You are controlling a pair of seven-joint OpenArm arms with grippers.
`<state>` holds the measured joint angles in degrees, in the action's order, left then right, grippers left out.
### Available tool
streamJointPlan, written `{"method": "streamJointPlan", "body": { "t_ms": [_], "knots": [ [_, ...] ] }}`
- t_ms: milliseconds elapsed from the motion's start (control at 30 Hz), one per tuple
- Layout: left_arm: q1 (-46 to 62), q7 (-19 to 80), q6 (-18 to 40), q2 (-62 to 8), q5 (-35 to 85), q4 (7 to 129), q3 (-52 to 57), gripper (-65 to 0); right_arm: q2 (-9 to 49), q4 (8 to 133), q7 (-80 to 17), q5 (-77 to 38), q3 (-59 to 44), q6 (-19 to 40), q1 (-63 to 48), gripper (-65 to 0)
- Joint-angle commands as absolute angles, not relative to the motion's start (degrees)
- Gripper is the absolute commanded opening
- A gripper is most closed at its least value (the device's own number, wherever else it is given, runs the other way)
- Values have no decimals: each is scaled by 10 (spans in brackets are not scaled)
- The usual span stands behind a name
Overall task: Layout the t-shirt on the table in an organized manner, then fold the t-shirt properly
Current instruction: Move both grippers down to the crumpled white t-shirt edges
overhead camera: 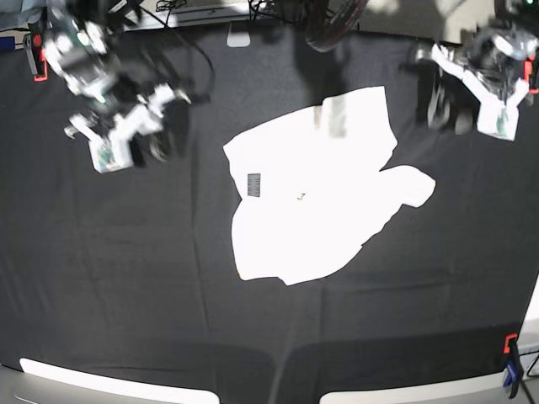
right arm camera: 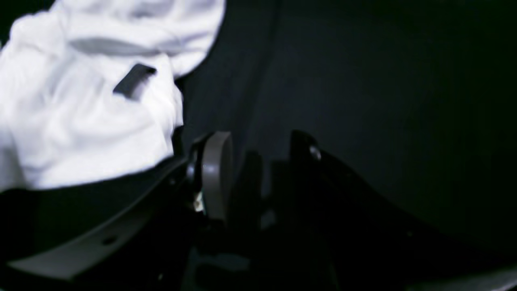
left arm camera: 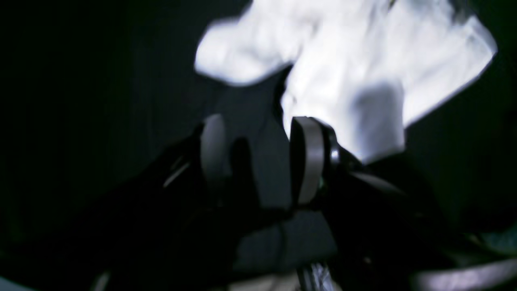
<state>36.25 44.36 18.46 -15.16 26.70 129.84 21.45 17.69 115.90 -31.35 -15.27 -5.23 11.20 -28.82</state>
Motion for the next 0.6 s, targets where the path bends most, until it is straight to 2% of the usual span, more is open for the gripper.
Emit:
{"method": "streamJointPlan", "body": {
  "t_ms": [0,233,333,567],
  "knots": [
    [352,427,184,-157,275,1308,217,-401,172,1144,-304,-154,-41,113,-275,-414],
    [286,413,184,-157,278,1296,216,-400,131,993,-300,-152,67,115,-187,-414],
    [250,384,184,-157,290,1247,216,-400,117,987,-287,-149,89,115,-180,-414],
    [175,385,186,-157,359,1110,216,-400,71,987,-287,-112,95,115,-179,-414]
  ]
}}
